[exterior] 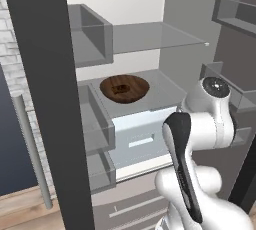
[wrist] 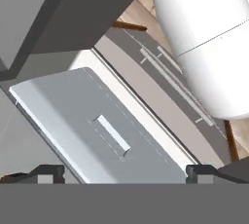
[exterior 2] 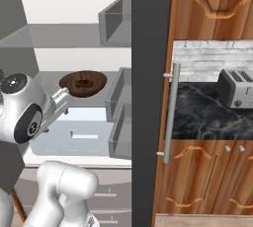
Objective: Move the glass cup from next to the sink to the open cabinet. Then, move the bowl with the sweet potato to the fridge to clear the area for faucet cleaning.
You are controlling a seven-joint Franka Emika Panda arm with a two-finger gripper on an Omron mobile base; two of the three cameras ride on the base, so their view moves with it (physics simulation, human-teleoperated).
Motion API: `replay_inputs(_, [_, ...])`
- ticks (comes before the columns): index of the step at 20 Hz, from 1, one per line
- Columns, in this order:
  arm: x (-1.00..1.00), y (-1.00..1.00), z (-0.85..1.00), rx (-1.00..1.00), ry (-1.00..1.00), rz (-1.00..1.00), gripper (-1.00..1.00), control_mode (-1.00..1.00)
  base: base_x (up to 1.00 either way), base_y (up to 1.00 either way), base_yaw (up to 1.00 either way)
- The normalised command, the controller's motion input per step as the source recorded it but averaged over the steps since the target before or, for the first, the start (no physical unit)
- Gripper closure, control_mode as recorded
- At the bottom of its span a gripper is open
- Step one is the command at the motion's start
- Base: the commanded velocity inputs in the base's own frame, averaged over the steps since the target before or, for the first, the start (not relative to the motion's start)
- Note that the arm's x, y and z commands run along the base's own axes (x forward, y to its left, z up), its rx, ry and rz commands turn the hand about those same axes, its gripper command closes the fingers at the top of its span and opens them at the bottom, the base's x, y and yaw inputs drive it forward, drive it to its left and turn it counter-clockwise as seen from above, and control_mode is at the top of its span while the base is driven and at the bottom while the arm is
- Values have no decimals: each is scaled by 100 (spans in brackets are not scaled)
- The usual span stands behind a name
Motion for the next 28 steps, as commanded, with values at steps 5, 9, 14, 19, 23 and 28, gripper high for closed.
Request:
replay_inputs(5, [-51, 0, 14, 11, 3, -6, -100, -100, 0, 0, 0])
replay_inputs(9, [-37, 7, -1, 0, 0, 0, -100, -100, 0, 0, 0])
replay_inputs(14, [-63, 12, 11, 0, -5, -1, -100, -100, 0, 0, 0])
replay_inputs(19, [0, 0, 0, 0, 1, 0, -100, 100, -54, 8, 0])
replay_inputs(23, [0, 0, 0, 0, 0, 0, -100, 100, -83, 21, -29])
replay_inputs(28, [0, 0, 0, 0, 0, 0, -100, 100, -37, -5, -64])
